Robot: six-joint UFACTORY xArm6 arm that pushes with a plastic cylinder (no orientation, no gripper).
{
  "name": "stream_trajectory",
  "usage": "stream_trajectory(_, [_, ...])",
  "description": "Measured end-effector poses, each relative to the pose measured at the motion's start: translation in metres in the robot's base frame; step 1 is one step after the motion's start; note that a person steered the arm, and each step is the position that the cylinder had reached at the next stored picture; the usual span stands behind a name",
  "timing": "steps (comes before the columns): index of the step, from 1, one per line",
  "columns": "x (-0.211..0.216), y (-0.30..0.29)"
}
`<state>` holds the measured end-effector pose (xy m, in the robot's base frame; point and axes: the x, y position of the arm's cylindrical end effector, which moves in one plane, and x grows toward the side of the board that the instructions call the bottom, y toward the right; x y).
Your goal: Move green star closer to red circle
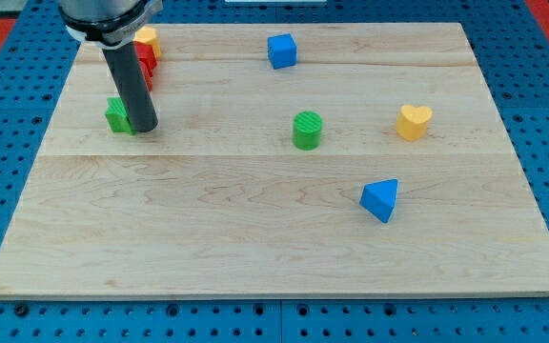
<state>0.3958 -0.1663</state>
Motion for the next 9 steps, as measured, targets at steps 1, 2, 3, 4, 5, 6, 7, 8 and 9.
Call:
stream_trajectory(1, [0.019,-0.005])
stream_trajectory(2, [0.022,-0.017])
stream_trajectory(3, [0.02,-0.029])
stream_trajectory(4, [0.008,-0.032])
stream_trajectory(5, [-0.007,-0.031])
stream_trajectory(6, [-0.012,-0.031])
stream_trajectory(7, [-0.014,-0.031])
stream_trajectory(8, [-0.013,-0.031])
stream_trajectory(9, [0.016,-0.027])
